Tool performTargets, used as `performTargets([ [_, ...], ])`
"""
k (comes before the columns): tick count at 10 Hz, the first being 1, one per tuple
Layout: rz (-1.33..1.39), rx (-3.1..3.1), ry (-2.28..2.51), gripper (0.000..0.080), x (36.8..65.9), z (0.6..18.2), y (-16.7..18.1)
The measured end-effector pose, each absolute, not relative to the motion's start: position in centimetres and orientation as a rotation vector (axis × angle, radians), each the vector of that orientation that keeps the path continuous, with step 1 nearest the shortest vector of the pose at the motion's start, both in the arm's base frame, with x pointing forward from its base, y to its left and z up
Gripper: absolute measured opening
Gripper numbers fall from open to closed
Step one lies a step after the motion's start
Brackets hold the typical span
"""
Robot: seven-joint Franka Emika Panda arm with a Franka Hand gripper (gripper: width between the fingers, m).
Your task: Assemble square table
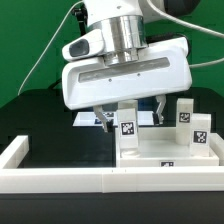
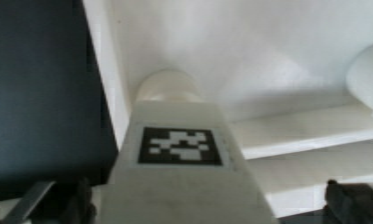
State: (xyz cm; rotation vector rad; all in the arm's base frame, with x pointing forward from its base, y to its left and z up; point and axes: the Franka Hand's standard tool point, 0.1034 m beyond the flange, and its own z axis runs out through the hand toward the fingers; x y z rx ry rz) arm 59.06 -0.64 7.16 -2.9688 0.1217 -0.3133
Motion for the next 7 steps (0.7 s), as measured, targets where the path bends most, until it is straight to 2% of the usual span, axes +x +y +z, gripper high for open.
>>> performTargets([
  [3,-0.329,-2.978,0.126,0.0649,59.16,7.08,-0.69],
  [4,-0.333,-2.981,0.126,0.0502,59.0,6.85,-0.69],
  [5,-0.333,-2.981,0.127,0.0502,59.0,6.84,-0.71],
  [6,-0.333,-2.981,0.127,0.0312,59.01,6.84,-0.72],
  [7,-0.331,-2.981,0.127,0.0268,58.97,6.78,-0.73],
])
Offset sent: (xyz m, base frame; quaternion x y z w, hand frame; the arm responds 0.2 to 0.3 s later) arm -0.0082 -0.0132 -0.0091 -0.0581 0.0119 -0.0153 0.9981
